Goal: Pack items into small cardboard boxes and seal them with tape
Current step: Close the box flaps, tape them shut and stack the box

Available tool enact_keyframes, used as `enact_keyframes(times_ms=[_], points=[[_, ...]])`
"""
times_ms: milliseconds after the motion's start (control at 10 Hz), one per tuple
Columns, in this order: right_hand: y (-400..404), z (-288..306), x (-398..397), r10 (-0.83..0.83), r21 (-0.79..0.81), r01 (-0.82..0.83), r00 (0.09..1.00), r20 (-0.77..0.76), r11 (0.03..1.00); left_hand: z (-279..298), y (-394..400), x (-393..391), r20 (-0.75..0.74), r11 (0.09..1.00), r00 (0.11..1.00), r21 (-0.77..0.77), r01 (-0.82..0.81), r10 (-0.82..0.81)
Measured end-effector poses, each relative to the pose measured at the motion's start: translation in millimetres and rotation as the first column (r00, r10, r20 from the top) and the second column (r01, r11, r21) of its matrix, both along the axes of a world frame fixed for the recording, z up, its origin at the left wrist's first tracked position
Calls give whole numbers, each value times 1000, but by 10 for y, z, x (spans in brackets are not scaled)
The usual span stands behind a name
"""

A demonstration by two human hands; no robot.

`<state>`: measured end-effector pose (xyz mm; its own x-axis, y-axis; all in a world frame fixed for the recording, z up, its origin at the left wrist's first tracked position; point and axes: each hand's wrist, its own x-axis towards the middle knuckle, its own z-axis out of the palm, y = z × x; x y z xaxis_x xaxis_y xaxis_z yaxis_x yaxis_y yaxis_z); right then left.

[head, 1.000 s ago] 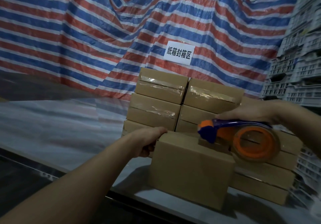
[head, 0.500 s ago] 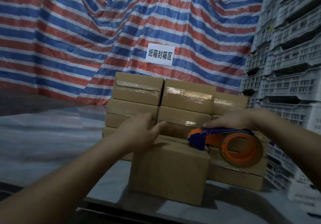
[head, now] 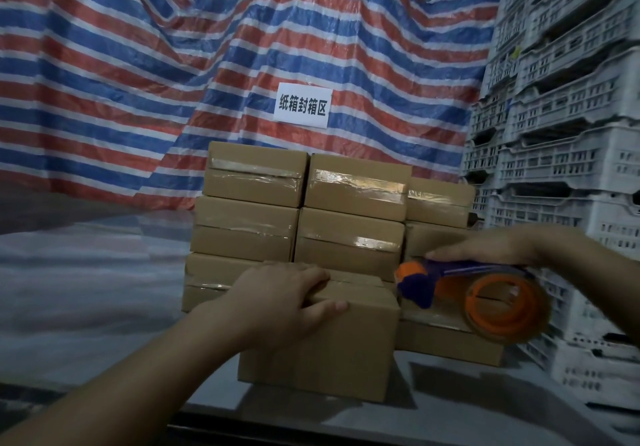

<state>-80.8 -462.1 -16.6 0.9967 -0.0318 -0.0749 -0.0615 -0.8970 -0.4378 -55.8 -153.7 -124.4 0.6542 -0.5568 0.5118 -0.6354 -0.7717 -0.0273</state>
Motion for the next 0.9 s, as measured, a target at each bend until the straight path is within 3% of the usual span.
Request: enact_keyframes(times_ms=[100, 200, 400, 600, 700, 800, 900], points=[[-9, -85, -29, -2, -161, -5, 999, -47, 987, 57, 4, -32, -63, 1000, 998, 4, 16, -15], [56, -93, -43, 4, -212, -23, 996, -90, 977, 142, -18, -98, -148, 999, 989, 39, 4, 2], [-49, -191, 18, 1, -101, -7, 998, -61, 995, 251, -577, -231, -110, 992, 991, 94, 85, -75], [-304, -117, -64, 40, 2, -40, 998, -39, 999, 138, -648, -205, -58, 983, 997, 172, 61, -52], [-330, -1, -176, 6, -51, -10, 997, -74, 999, 140, -660, -212, -51, 981, 997, 186, 62, -54], [47, -56, -150, 48, -555, 13, 994, 96, 832, 132, -655, -208, -51, 983, 997, 174, 68, -60], [441, 97, -174, 164, -797, 133, 946, 279, 590, 144, -653, -214, -78, 983, 995, 167, 72, -60]])
